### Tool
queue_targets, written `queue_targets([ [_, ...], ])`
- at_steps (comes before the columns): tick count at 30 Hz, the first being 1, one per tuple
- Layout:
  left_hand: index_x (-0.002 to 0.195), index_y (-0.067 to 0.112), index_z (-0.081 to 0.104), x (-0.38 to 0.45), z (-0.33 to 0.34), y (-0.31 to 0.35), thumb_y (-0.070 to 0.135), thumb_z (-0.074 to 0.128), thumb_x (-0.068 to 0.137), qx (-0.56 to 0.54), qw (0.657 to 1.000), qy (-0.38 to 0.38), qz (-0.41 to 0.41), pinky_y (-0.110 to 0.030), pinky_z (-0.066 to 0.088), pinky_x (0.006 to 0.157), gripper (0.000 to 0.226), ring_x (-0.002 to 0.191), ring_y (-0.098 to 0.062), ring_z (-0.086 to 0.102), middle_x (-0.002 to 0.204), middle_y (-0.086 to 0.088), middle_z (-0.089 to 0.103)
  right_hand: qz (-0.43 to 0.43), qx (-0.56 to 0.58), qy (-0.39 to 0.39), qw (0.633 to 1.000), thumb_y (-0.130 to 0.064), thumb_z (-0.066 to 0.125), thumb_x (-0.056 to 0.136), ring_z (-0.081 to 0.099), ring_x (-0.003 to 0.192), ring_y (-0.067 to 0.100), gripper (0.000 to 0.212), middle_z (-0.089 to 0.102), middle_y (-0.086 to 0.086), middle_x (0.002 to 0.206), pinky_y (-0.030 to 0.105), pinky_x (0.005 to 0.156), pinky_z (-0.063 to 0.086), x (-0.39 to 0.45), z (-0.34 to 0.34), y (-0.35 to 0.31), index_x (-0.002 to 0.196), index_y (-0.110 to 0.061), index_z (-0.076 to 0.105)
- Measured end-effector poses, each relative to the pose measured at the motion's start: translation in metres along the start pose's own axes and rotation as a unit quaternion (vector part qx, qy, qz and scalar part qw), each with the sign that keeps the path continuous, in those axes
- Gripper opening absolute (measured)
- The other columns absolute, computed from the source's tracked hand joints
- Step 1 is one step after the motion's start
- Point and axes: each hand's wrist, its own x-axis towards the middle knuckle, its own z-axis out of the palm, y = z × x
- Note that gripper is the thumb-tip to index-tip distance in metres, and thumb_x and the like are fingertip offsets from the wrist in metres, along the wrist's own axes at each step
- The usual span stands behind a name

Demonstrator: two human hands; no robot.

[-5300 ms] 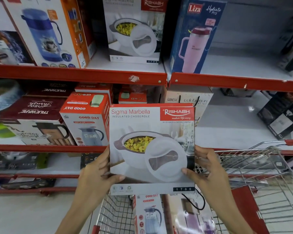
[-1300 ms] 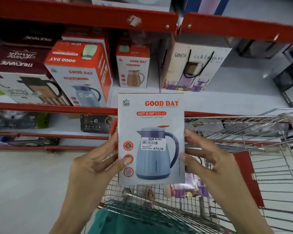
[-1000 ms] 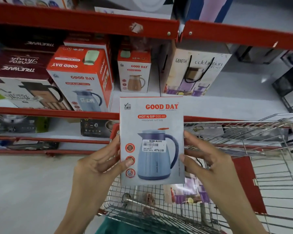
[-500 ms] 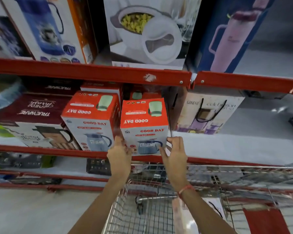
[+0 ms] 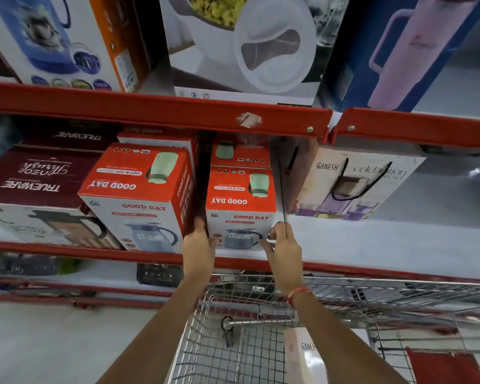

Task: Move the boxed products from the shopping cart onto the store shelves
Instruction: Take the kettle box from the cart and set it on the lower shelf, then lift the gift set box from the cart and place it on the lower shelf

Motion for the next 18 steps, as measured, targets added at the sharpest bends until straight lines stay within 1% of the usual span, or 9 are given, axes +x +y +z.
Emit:
queue_targets([
  [3, 0.118, 0.014, 0.038, -0.008, 0.001, -0.007, 0.01, 0.063, 0.084, -0.014, 1.0, -0.007, 0.018, -0.046, 0.058, 0.082, 0.043, 0.098, -0.03, 0.067, 0.108, -0.014, 0.066, 0.008, 0.003, 0.002, 1.0, -0.019, 0.068, 0.087, 0.064, 0.078, 0.025, 0.023, 0.061, 0.008, 0.102, 0.041, 0.068, 0.059, -0.005, -0.002, 0.003, 0.1, -0.009, 0.052],
  [5, 0.121, 0.012, 0.039, -0.025, 0.003, -0.01, 0.015, 0.063, 0.084, -0.024, 0.999, 0.013, 0.026, -0.049, 0.055, 0.086, 0.045, 0.104, -0.032, 0.062, 0.113, -0.016, 0.062, 0.009, 0.018, 0.018, 1.0, -0.02, 0.066, 0.088, 0.065, 0.081, 0.022, 0.022, 0.061, 0.006, 0.105, 0.038, 0.069, 0.059, -0.019, -0.006, 0.008, 0.104, -0.01, 0.054],
  [7, 0.126, 0.006, 0.039, -0.05, 0.009, -0.01, 0.012, 0.065, 0.081, -0.015, 0.997, 0.049, 0.053, -0.048, 0.046, 0.101, 0.052, 0.119, -0.032, 0.048, 0.125, -0.018, 0.051, 0.011, 0.026, 0.032, 0.999, -0.025, 0.06, 0.092, 0.066, 0.08, 0.018, 0.021, 0.061, 0.003, 0.107, 0.033, 0.067, 0.058, -0.044, -0.01, 0.019, 0.107, -0.011, 0.056],
  [9, 0.13, 0.005, 0.037, -0.079, 0.018, -0.01, 0.007, 0.066, 0.078, -0.009, 0.995, 0.049, 0.089, -0.043, 0.032, 0.112, 0.059, 0.132, -0.03, 0.032, 0.138, -0.017, 0.038, 0.029, 0.034, 0.032, 0.998, -0.03, 0.056, 0.095, 0.064, 0.081, 0.018, 0.022, 0.061, 0.004, 0.106, 0.03, 0.069, 0.056, -0.076, -0.013, 0.037, 0.107, -0.011, 0.057],
  [10, 0.131, 0.006, 0.037, -0.093, 0.025, -0.011, 0.005, 0.065, 0.078, -0.007, 0.994, 0.034, 0.107, -0.041, 0.028, 0.113, 0.06, 0.134, -0.029, 0.029, 0.141, -0.016, 0.035, 0.045, 0.034, 0.03, 0.998, -0.029, 0.055, 0.095, 0.064, 0.081, 0.018, 0.022, 0.062, 0.005, 0.105, 0.029, 0.068, 0.054, -0.092, -0.014, 0.048, 0.106, -0.01, 0.058],
  [12, 0.131, 0.011, 0.036, -0.117, 0.044, -0.015, 0.003, 0.064, 0.078, 0.01, 0.991, 0.001, 0.134, -0.04, 0.028, 0.114, 0.06, 0.135, -0.028, 0.03, 0.141, -0.015, 0.035, 0.086, 0.025, 0.019, 0.996, -0.027, 0.055, 0.095, 0.064, 0.08, 0.021, 0.023, 0.063, 0.009, 0.105, 0.026, 0.065, 0.051, -0.126, -0.016, 0.079, 0.107, -0.007, 0.059],
  [14, 0.129, 0.013, 0.037, -0.141, 0.068, -0.02, 0.005, 0.063, 0.079, 0.022, 0.989, -0.046, 0.141, -0.039, 0.029, 0.114, 0.057, 0.132, -0.027, 0.032, 0.139, -0.014, 0.038, 0.13, 0.005, -0.005, 0.991, -0.025, 0.055, 0.094, 0.064, 0.088, 0.025, 0.022, 0.063, 0.01, 0.106, 0.032, 0.066, 0.053, -0.157, -0.018, 0.115, 0.108, -0.008, 0.058],
  [16, 0.126, 0.01, 0.045, -0.166, 0.093, -0.027, 0.007, 0.061, 0.081, 0.03, 0.985, -0.102, 0.133, -0.039, 0.035, 0.111, 0.048, 0.128, -0.025, 0.037, 0.136, -0.012, 0.041, 0.177, -0.01, -0.043, 0.983, -0.019, 0.059, 0.092, 0.062, 0.096, 0.028, 0.021, 0.061, 0.01, 0.109, 0.038, 0.074, 0.055, -0.184, -0.02, 0.153, 0.109, -0.008, 0.057],
  [18, 0.126, 0.012, 0.047, -0.191, 0.118, -0.034, 0.01, 0.06, 0.083, 0.037, 0.979, -0.177, 0.09, -0.038, 0.041, 0.106, 0.045, 0.125, -0.023, 0.04, 0.134, -0.009, 0.043, 0.244, -0.028, -0.093, 0.965, -0.019, 0.065, 0.089, 0.055, 0.107, 0.031, 0.034, 0.054, 0.016, 0.119, 0.042, 0.088, 0.052, -0.206, -0.024, 0.193, 0.118, -0.004, 0.054],
])
